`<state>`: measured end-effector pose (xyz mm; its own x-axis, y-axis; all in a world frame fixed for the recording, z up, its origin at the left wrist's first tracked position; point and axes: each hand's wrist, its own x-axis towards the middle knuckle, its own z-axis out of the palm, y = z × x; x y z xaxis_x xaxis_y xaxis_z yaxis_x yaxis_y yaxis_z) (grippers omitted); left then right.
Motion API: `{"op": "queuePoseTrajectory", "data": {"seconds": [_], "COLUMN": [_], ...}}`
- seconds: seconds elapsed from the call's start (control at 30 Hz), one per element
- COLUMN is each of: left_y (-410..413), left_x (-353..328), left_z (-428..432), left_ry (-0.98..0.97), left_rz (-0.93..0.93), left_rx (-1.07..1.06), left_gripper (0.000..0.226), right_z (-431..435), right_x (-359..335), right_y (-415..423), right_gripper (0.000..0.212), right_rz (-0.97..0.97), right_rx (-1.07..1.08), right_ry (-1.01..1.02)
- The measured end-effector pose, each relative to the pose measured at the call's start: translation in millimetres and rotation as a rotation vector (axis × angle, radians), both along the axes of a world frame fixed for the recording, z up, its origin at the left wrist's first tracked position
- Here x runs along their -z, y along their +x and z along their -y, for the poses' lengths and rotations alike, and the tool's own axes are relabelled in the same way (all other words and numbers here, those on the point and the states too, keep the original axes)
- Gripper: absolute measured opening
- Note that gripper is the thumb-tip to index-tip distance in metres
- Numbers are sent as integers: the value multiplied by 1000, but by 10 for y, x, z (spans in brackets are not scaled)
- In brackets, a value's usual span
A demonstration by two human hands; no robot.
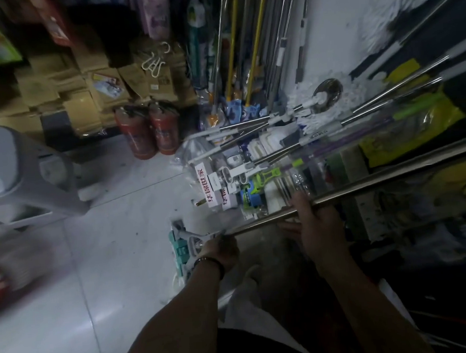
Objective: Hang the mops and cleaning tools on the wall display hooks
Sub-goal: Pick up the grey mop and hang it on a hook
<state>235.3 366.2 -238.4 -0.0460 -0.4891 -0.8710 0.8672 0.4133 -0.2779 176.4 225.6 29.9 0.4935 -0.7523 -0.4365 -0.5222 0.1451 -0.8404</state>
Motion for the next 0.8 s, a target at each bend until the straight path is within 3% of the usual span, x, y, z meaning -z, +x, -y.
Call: {"op": "queuePoseTrajectory", "data": {"seconds": [0.03, 0.07, 0.13, 0.23, 0.3, 0.37, 0.4, 0.47, 0.53, 0.6, 0.73, 0.8], "left_y": [16, 79, 120, 120, 140, 149, 140, 136, 137, 120, 106, 103], "left_x": [-265, -314, -482, -598, -747, -782, -801, -823, -918, -1083, -1486, -1632], "left_z": [36, 71, -2, -63, -63, 0, 38, 99, 161, 211, 318, 359], "left_ry": [4, 84, 213, 213, 235, 207, 189, 102, 53, -11, 5, 12], "left_rz": [-175, -140, -5, 31, 45, 84, 110, 144, 185, 244, 376, 432], "left_rx": [-218, -250, -117, -116, -103, -80, -39, -6, 45, 74, 171, 201], "left_gripper": [26, 22, 26, 22, 20, 19, 17, 12, 22, 34, 21, 14], "right_z": [-23, -49, -100, -118, -107, -110, -119, -193, -302, -316, -198, -153], "right_x": [2, -4, -35, -70, -93, -145, -199, -301, -359, -215, 247, 333], "right_y": [20, 33, 31, 8, -13, 4, 20, 146, 317, 508, 751, 787], "right_gripper": [32, 30, 28, 23, 36, 53, 51, 35, 15, 21, 32, 30], "right_rz": [2, 4, 21, -23, -181, -434, -528, -515, -360, -319, -624, -684], "right_rx": [-8, -22, -31, -22, -150, -464, -644, -904, -943, -974, -1034, -1063], "right_ry": [-4, 0, 19, 25, 14, 17, -22, -221, -405, -564, -634, -601]}}
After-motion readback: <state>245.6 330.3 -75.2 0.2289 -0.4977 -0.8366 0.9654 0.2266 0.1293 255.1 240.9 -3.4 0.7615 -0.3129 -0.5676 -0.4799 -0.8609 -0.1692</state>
